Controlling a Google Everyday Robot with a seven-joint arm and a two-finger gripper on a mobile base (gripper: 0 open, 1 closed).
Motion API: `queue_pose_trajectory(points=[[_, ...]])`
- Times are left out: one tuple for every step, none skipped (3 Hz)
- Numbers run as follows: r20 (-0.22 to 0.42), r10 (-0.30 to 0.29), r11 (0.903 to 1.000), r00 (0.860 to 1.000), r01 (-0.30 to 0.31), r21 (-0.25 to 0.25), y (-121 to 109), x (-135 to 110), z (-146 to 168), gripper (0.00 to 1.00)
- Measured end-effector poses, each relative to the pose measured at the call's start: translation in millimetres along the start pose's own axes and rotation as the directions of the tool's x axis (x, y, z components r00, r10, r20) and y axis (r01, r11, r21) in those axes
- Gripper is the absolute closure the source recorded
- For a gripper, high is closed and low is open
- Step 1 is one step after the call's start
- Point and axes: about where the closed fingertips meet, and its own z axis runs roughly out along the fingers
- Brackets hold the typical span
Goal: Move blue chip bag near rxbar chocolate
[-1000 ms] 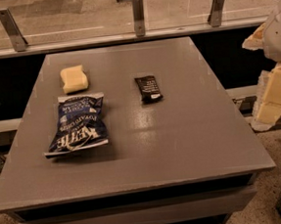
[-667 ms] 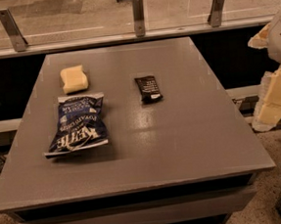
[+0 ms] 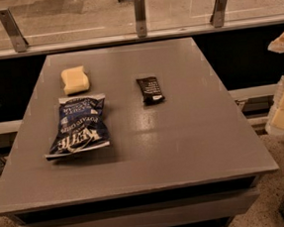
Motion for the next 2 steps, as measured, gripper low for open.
queue_pose_trajectory(points=[[-0.025, -0.033, 0.9994, 0.999, 0.033, -0.014, 14, -8, -2, 0.0], [-0.024, -0.091, 0.9956, 0.996, 0.09, -0.025, 36, -21, -10, 0.0]])
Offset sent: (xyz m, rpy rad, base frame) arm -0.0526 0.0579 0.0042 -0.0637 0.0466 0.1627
